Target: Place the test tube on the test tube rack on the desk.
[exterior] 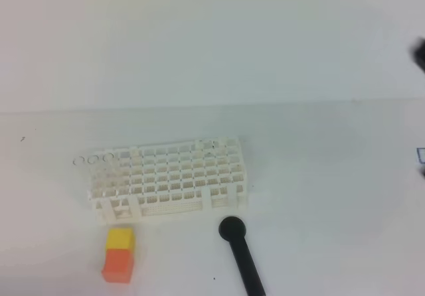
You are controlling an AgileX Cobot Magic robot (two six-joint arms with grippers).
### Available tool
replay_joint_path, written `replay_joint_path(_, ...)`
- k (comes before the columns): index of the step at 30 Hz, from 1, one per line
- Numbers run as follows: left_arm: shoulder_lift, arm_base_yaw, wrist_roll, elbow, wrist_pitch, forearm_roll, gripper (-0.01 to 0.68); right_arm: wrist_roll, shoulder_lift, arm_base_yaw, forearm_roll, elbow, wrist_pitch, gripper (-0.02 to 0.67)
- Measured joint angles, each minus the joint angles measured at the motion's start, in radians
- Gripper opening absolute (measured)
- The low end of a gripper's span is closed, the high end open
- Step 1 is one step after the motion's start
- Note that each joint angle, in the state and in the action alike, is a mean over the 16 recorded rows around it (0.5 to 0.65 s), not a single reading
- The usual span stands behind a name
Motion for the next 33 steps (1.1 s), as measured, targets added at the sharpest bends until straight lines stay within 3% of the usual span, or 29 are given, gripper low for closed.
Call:
replay_joint_path(3, 0.0, 0.08, 0.0, -0.002, 0.001, 0.0, -0.001, 0.0, -0.161, -0.094, 0.007, 0.123, 0.024, -0.001)
replay_joint_path(8, 0.002, 0.158, 0.0, -0.004, 0.002, 0.001, -0.001, 0.0, -0.398, -0.27, 0.011, 0.267, 0.091, -0.001)
replay_joint_path(17, 0.002, 0.175, 0.0, -0.006, 0.003, 0.001, -0.001, 0.0, -0.702, -0.542, 0.018, 0.398, 0.262, -0.001)
replay_joint_path(26, 0.002, 0.173, 0.051, -0.006, 0.003, 0.021, -0.001, 0.012, -0.813, -0.618, 0.032, 0.488, 0.323, -0.001)
replay_joint_path(33, 0.003, 0.172, 0.109, -0.006, 0.004, 0.04, -0.001, 0.197, -0.872, -0.633, -0.008, 0.543, 0.383, -0.001)
